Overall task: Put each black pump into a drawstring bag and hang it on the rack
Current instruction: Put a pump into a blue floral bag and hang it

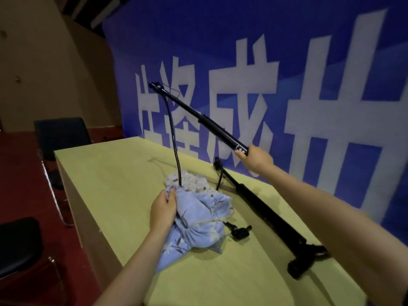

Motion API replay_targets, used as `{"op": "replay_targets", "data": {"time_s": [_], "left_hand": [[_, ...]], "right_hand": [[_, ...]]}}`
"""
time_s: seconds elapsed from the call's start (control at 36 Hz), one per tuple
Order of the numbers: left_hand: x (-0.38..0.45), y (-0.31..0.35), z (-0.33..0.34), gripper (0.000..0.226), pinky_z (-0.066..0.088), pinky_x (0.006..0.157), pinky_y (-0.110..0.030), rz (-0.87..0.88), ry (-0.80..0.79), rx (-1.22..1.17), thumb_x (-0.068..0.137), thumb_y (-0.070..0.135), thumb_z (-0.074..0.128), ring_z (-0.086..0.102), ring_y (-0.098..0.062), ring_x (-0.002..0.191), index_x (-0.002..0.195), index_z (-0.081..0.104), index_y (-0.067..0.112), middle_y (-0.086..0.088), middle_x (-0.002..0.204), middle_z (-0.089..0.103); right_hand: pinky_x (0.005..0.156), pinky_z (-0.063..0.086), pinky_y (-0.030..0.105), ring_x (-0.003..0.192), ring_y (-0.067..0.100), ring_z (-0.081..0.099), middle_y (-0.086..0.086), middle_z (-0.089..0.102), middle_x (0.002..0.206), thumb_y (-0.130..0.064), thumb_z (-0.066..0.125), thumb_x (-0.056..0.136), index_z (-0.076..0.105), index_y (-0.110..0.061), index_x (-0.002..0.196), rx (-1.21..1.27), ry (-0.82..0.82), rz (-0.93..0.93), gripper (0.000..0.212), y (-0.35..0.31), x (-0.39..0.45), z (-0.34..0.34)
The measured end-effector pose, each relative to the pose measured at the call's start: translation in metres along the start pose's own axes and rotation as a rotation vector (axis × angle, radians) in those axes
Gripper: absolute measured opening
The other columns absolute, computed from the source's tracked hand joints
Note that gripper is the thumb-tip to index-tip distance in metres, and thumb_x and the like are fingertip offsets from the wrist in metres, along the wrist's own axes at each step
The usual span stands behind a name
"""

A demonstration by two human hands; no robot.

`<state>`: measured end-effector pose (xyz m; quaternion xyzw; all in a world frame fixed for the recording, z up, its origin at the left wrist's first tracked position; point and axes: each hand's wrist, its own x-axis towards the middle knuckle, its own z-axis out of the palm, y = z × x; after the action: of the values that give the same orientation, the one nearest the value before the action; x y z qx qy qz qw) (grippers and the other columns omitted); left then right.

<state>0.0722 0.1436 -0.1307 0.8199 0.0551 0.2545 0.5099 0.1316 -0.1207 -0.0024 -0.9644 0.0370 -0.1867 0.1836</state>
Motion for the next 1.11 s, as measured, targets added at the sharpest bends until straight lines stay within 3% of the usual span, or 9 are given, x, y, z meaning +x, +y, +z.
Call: {"op": "replay_targets", "data": {"time_s": [0.14,0.28,0.39,0.47,0.56,0.64,0.83,0.97,1.11], "left_hand": [[-0.006,0.007,-0.007,0.030,0.043,0.068,-0.039,0.066,0.203,0.027,0.099,0.028,0.050,0.050,-0.030,0.077,0.072,0.049,0.013,-0.010,0.088,0.050],[-0.014,0.016,-0.011,0.039,0.030,0.055,-0.037,0.020,0.036,-0.036,0.099,0.024,0.051,0.047,-0.032,0.066,0.062,0.041,0.013,-0.008,0.068,0.042],[-0.022,0.043,-0.016,0.025,0.046,0.074,-0.042,-0.045,0.005,-0.125,0.096,0.023,0.056,0.058,-0.035,0.090,0.105,0.059,0.000,-0.017,0.098,0.060],[-0.024,0.077,-0.025,0.030,0.040,0.075,-0.033,-0.065,0.117,-0.201,0.092,0.020,0.062,0.052,-0.027,0.086,0.113,0.053,0.001,-0.015,0.112,0.054],[-0.026,0.108,-0.028,0.036,0.042,0.083,-0.037,-0.008,0.151,-0.139,0.091,0.025,0.063,0.051,-0.028,0.098,0.118,0.052,0.004,-0.016,0.122,0.050],[-0.028,0.140,-0.028,0.034,0.040,0.088,-0.036,0.062,0.097,-0.148,0.094,0.027,0.057,0.049,-0.029,0.113,0.123,0.050,0.009,-0.011,0.124,0.048],[-0.029,0.235,-0.032,0.032,0.045,0.086,-0.034,0.251,-0.071,-0.309,0.100,0.034,0.047,0.052,-0.018,0.105,0.125,0.049,0.014,-0.002,0.122,0.052],[-0.021,0.314,-0.025,0.047,0.044,0.104,-0.039,0.286,-0.307,-0.529,0.099,0.045,0.044,0.052,-0.021,0.118,0.134,0.047,0.014,-0.004,0.126,0.053],[-0.016,0.378,-0.020,0.037,0.051,0.090,-0.036,0.149,-0.437,-0.900,0.096,0.048,0.052,0.063,-0.020,0.091,0.120,0.051,0.020,-0.007,0.109,0.062]], "right_hand": [[0.047,0.035,0.029,0.060,0.018,0.051,0.001,0.053,0.074,-0.058,0.043,0.096,0.051,-0.014,0.099,0.052,0.032,-0.005,0.045,0.009,-0.019,-0.046],[0.058,0.045,0.033,0.069,0.022,0.059,0.004,0.060,0.081,-0.059,0.045,0.095,0.056,-0.014,0.103,0.173,0.025,-0.021,0.046,0.018,-0.043,-0.073],[0.054,0.040,0.030,0.063,0.019,0.053,0.003,0.056,0.075,-0.056,0.046,0.095,0.055,-0.014,0.101,0.282,0.013,-0.012,0.043,0.024,-0.070,-0.077],[0.054,0.039,0.029,0.064,0.017,0.052,0.001,0.055,0.076,-0.054,0.047,0.095,0.054,-0.013,0.107,0.346,0.018,0.003,0.044,0.027,-0.085,-0.078],[0.054,0.038,0.028,0.064,0.016,0.051,0.002,0.056,0.078,-0.052,0.048,0.096,0.052,-0.013,0.111,0.455,0.025,0.033,0.043,0.036,-0.103,-0.082],[0.051,0.034,0.025,0.063,0.014,0.048,0.000,0.054,0.077,-0.052,0.047,0.097,0.051,-0.016,0.109,0.491,0.061,0.044,0.038,0.044,-0.118,-0.090],[0.067,0.045,0.035,0.074,0.019,0.055,0.004,0.059,0.082,-0.050,0.047,0.097,0.056,-0.018,0.096,0.717,0.110,-0.038,0.033,0.062,-0.144,-0.106],[0.066,0.048,0.036,0.064,0.015,0.058,0.000,0.061,0.070,-0.052,0.048,0.095,0.055,-0.018,0.084,0.770,0.141,-0.055,0.036,0.074,-0.161,-0.112],[0.056,0.045,0.029,0.056,0.014,0.056,0.000,0.059,0.064,-0.058,0.048,0.093,0.058,-0.015,0.084,0.786,0.094,-0.006,0.045,0.090,-0.183,-0.108]]}}
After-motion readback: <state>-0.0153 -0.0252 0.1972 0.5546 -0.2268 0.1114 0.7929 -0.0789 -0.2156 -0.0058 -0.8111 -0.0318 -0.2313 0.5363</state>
